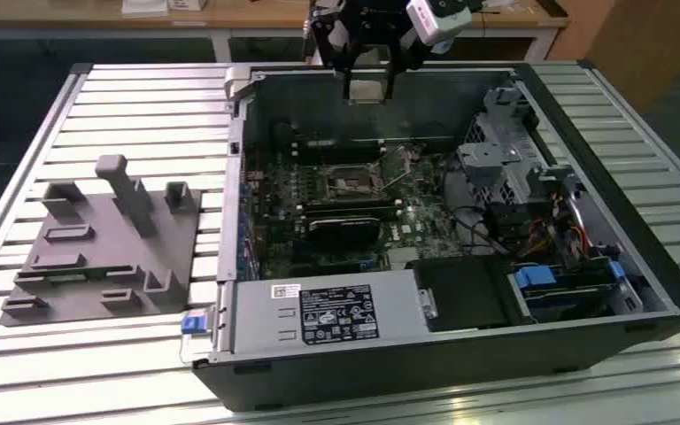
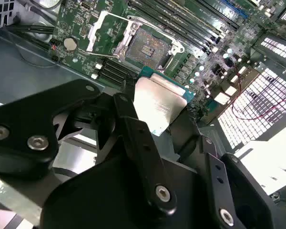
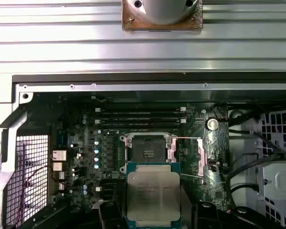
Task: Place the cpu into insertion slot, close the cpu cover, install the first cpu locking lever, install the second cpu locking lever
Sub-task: 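Place the cpu into insertion slot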
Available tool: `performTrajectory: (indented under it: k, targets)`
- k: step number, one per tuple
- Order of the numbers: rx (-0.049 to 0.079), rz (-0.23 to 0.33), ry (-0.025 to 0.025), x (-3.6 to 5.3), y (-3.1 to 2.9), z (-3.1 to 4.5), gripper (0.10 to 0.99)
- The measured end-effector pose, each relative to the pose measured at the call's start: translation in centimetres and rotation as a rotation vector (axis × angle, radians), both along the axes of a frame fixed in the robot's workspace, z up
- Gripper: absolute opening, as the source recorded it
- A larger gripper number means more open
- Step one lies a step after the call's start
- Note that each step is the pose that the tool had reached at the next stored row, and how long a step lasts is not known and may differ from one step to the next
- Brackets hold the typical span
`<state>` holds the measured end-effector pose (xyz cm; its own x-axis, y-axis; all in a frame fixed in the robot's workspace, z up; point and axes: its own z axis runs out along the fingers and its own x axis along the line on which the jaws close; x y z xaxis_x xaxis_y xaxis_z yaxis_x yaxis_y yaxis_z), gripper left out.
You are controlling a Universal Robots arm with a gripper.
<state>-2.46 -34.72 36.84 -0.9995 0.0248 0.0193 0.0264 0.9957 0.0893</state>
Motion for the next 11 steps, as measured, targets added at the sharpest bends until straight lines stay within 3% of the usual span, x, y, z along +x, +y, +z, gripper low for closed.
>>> performTrajectory:
  k: [11]
  targets:
    - [0.000,0.000,0.0000,0.00,0.00,-0.35,0.537]
